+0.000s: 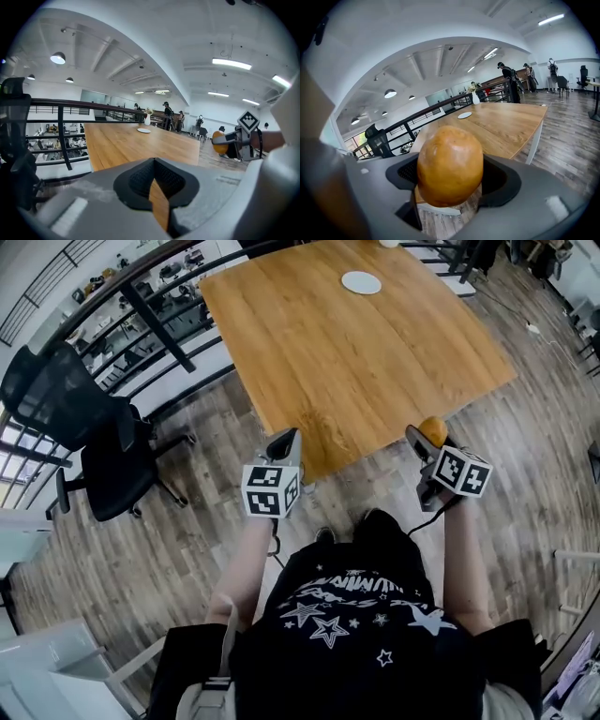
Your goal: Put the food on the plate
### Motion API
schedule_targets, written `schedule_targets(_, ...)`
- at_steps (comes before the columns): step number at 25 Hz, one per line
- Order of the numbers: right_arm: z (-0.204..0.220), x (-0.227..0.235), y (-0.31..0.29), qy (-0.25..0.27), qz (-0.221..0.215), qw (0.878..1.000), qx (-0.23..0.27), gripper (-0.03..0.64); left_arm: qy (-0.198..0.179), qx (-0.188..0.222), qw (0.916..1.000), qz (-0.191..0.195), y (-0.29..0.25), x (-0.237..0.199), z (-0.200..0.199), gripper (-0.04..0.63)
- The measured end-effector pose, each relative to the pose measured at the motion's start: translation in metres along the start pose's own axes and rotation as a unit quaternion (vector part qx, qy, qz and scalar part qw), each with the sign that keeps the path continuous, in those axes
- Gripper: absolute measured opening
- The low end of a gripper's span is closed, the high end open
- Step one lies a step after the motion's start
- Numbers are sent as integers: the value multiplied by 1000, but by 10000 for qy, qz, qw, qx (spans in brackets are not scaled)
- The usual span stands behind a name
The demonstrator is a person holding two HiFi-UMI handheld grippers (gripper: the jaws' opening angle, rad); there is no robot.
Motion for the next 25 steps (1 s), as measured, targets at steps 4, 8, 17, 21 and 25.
schedule_targets(4,-10,12,-20,-57,-11,10000,24,364,-56,-9,10000,-19,-17,-7,-9,2)
schedule_targets(8,-39,21,-53,-117,-159,9998,51,364,-98,21,9999,-128,-39,-17,-26,2)
schedule_targets(17,-133,52,-171,113,-532,9985,-110,364,66,36,9981,-609,-128,-54,-72,2)
schedule_targets(21,-169,60,-209,151,-664,9975,-188,364,86,65,9965,-831,-153,-68,-93,2)
schedule_targets(25,-202,58,-245,315,-869,9953,-291,364,103,28,9949,-1002,-179,-83,-110,2)
Point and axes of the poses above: the fingertips, and each gripper's own axes: y backward along the fingers, x to its right, z out of its underside, the point moved 6 cm from there along y, backward along the fingers, and after that the axes turned 10 degrees about z, right-handed, at the moved point
